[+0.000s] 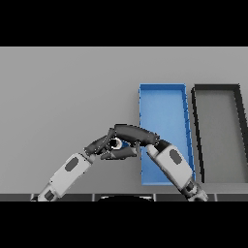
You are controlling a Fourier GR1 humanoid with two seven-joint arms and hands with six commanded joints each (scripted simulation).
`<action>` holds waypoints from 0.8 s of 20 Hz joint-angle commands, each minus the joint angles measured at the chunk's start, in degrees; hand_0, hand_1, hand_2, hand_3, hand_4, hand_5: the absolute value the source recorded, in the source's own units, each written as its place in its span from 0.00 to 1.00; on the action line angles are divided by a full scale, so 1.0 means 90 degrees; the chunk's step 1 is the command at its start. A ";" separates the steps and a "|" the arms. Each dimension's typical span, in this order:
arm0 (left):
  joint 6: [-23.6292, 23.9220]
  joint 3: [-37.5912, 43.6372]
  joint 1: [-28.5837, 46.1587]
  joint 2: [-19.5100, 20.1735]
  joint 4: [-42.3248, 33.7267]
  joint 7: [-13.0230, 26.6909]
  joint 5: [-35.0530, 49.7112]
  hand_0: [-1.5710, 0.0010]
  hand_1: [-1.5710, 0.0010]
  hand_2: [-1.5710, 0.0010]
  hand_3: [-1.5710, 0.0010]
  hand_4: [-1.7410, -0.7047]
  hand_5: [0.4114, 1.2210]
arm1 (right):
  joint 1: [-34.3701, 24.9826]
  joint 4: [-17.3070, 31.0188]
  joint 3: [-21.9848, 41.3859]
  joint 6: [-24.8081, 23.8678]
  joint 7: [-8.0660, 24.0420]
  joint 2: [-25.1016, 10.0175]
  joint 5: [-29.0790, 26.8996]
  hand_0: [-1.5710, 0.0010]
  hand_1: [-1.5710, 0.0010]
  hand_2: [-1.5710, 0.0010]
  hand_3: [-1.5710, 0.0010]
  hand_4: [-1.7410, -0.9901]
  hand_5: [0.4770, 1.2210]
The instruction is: Pick up the blue pipe and place it into the blue bin.
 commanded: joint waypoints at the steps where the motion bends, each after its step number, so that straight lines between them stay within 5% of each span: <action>1: -0.0008 -0.0022 0.0036 -0.0022 0.0048 -0.0011 -0.0105 0.68 0.74 0.73 0.89 0.61 0.95 | 0.0051 -0.0033 -0.0028 0.0038 0.0061 0.0032 -0.0002 0.01 0.01 0.01 0.01 0.34 0.98; 4: 0.0014 0.0049 0.0054 0.0051 0.0041 -0.0208 -0.0345 0.84 0.87 0.86 0.94 0.76 0.68 | 0.0153 -0.0133 -0.0121 0.0141 0.0107 0.0190 0.0086 0.00 0.00 0.00 0.00 0.34 0.99; 8: 0.0208 0.0069 0.0030 0.0047 0.0115 0.0127 -0.0457 0.93 0.95 0.94 0.98 0.87 0.42 | 0.0178 -0.0168 -0.0221 0.0176 0.0056 0.0401 0.0208 0.00 0.00 0.00 0.00 0.34 1.00; 12: 0.0273 0.0170 0.0041 -0.0065 0.0212 0.0287 -0.0263 0.97 0.98 0.98 0.99 0.87 0.28 | 0.0222 -0.0109 -0.0349 0.0290 -0.0098 0.0473 0.0392 0.00 0.00 0.00 0.00 0.34 1.00; 16: 0.0367 0.0129 0.0298 0.0032 0.0001 0.0792 -0.0143 0.99 0.99 0.99 1.00 0.83 0.24 | 0.0158 -0.0208 -0.0535 0.0224 0.0354 0.0680 -0.0055 0.00 0.00 0.00 0.00 0.33 1.00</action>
